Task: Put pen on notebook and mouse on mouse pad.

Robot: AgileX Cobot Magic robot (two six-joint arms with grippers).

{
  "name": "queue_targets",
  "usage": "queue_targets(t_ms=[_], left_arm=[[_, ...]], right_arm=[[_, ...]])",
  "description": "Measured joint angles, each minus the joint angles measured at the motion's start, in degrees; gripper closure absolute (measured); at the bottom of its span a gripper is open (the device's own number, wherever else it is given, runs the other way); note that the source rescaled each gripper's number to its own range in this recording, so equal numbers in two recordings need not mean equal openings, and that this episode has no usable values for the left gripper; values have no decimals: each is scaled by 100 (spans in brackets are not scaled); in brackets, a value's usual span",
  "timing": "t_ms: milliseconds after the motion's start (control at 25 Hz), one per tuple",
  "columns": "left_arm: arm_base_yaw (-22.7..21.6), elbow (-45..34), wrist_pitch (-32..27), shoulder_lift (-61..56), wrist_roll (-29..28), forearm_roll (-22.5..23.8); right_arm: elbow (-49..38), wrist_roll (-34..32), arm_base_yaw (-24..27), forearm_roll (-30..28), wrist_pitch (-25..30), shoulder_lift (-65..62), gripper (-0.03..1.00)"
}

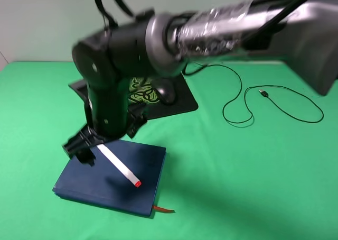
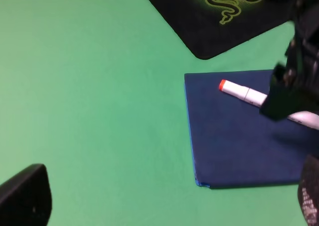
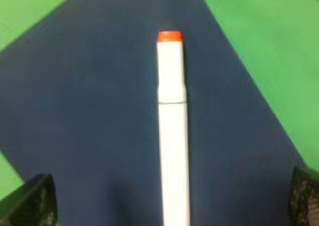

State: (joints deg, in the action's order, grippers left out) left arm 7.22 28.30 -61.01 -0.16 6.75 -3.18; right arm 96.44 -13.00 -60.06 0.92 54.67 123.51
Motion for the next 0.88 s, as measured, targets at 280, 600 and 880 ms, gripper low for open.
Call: queue_targets(t_ms=[280,600,880], left_arm=[[0,0,0,0,0,0],[0,0,0,0,0,0],[0,0,0,0,0,0]], right_arm=[[774,208,0,-12,1400,-132,-3],[798,446,0,291,1524,-1052,-3],[550,682,0,286,1528,-2185,-3]])
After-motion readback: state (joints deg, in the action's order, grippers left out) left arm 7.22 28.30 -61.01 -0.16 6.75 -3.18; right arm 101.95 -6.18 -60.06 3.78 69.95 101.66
